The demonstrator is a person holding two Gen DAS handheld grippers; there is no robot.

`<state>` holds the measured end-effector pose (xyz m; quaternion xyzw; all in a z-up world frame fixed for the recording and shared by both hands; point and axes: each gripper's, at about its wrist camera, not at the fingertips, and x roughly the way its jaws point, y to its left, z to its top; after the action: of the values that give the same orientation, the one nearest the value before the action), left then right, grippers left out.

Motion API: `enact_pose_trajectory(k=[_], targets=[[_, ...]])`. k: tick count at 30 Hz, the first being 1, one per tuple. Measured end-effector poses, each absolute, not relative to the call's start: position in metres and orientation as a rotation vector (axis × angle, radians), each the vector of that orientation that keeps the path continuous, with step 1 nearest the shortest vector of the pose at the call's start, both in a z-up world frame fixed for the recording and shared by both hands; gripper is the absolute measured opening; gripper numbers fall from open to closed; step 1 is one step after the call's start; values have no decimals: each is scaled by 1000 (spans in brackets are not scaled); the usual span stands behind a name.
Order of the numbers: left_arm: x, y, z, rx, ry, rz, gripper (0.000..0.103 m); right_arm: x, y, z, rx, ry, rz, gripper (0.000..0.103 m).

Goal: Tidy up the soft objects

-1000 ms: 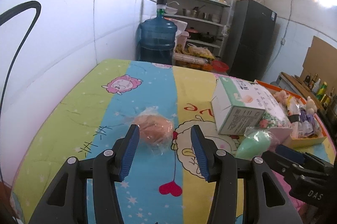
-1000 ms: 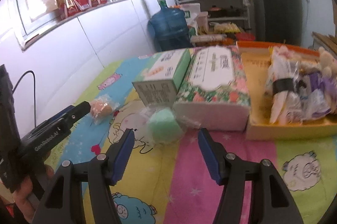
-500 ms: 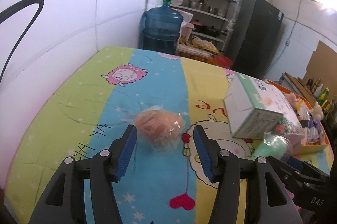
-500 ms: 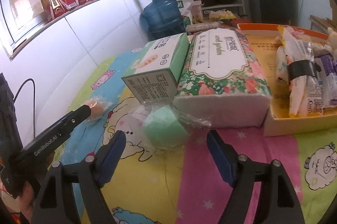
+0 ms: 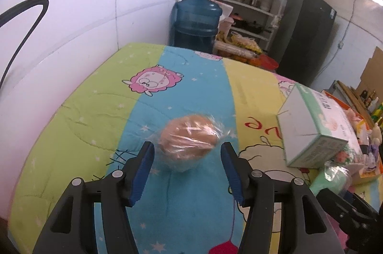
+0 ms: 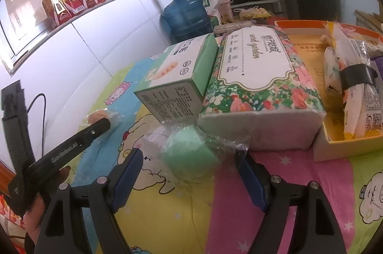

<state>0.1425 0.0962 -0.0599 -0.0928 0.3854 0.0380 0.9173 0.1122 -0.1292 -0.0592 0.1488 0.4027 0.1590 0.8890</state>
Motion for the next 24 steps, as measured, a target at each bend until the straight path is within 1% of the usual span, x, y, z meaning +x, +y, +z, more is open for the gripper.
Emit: enact_pose_trajectory(k=[2,4,5,6,8,14,24], targets=[[146,98,-62,-200,802,80,59,112,-132,-61,325,832,341,77],[148,100,-64,-216,805,78,58,112,-136,-62,344,835,353,64],[148,101,-64,-222,803,76,54,113,-137,-63,348,840,353,58],[148,102,-64,-228,801,77,53,113,-137,-63,352,839,357,58],[147,103,-64,-234,795,73,51,112,-138,-63,355,840,367,53],[142,101,-60,-228,765,63,50,105,-135,-61,350,838,389,51],[127,92,-51,-208,735,50,50,92,-133,-54,331,824,397,51]])
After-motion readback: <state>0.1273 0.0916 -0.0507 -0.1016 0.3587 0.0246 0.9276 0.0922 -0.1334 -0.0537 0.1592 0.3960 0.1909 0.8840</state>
